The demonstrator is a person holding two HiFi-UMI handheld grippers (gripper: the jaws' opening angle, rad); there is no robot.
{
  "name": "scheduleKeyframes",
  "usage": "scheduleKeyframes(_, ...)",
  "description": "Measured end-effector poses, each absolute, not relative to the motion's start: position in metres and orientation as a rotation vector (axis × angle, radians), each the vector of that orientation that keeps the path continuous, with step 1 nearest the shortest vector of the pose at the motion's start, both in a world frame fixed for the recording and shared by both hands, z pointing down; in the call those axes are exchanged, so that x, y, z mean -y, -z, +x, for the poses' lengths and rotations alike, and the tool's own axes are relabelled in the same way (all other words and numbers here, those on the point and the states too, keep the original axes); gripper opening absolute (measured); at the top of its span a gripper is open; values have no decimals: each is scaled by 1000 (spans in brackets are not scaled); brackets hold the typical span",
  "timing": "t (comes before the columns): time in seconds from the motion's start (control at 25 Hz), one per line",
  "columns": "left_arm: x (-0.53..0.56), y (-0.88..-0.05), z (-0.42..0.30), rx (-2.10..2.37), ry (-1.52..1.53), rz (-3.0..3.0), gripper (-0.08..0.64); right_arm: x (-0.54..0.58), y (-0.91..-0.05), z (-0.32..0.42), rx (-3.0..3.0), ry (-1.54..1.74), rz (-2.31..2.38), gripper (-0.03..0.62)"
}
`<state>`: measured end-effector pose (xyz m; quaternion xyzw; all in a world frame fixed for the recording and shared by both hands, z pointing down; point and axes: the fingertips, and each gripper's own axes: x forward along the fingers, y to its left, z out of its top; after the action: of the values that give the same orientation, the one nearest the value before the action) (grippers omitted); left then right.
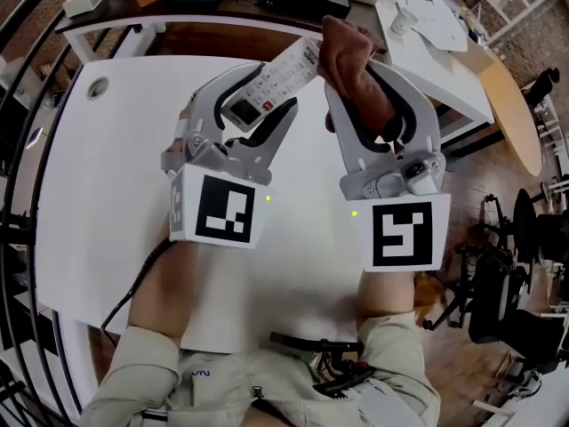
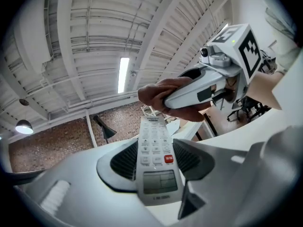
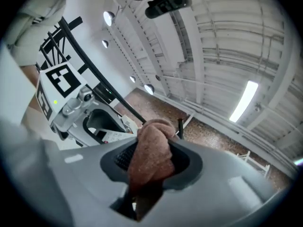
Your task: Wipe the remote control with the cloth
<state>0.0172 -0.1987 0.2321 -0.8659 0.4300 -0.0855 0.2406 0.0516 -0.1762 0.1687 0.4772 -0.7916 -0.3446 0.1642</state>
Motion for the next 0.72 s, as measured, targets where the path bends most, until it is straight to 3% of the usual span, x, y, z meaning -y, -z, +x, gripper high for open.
scheduleKeyframes(0.72, 200, -218, 6, -1175, 34, -2545, 244, 175, -202, 25, 2340, 893, 1124, 127)
